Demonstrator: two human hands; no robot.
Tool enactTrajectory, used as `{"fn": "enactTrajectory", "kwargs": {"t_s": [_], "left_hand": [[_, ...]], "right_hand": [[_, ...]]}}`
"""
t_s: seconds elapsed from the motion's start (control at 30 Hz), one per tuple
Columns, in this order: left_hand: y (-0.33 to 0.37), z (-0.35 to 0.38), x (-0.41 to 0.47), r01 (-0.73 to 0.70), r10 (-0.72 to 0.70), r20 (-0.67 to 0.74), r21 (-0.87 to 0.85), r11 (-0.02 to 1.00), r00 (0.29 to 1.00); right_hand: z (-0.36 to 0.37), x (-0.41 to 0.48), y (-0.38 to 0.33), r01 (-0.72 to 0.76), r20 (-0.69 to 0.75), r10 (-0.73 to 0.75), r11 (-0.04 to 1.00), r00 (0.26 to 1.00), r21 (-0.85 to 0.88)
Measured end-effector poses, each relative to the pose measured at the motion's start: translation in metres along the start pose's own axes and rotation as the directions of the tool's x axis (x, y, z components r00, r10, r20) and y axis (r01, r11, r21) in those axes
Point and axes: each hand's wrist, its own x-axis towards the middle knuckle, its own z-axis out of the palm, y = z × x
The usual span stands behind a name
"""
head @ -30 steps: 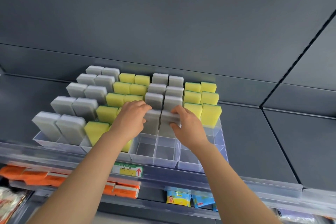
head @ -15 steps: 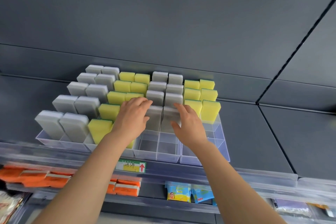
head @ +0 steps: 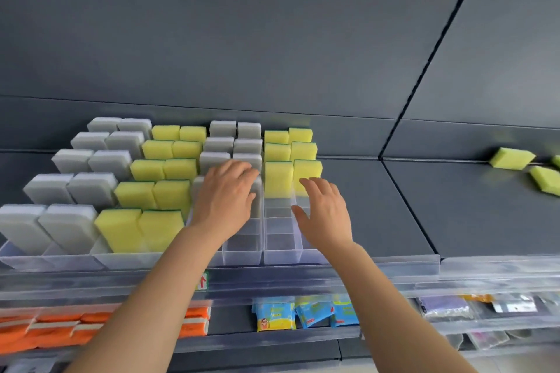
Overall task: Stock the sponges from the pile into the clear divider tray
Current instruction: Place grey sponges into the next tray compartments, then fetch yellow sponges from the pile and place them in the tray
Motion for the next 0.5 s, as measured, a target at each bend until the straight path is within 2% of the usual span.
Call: {"fn": "enactTrajectory", "kwargs": {"t_s": [0.23, 0.5], "left_hand": [[0.087, 0.029, 0.032, -0.151, 0.151, 0.062, -0.016, 0.988, 0.987], [0.212, 0.063, 0.059, -0.249, 0.255, 0.120, -0.061, 0.967, 0.960]], "right_hand": [[-0.039, -0.032, 0.084, -0.169, -0.022, 0.168, 0.980, 0.986, -0.109], [-0.090, -0.079, 0.201, -0.298, 0.000, 0.304, 0.934, 0.953, -0.198]]}}
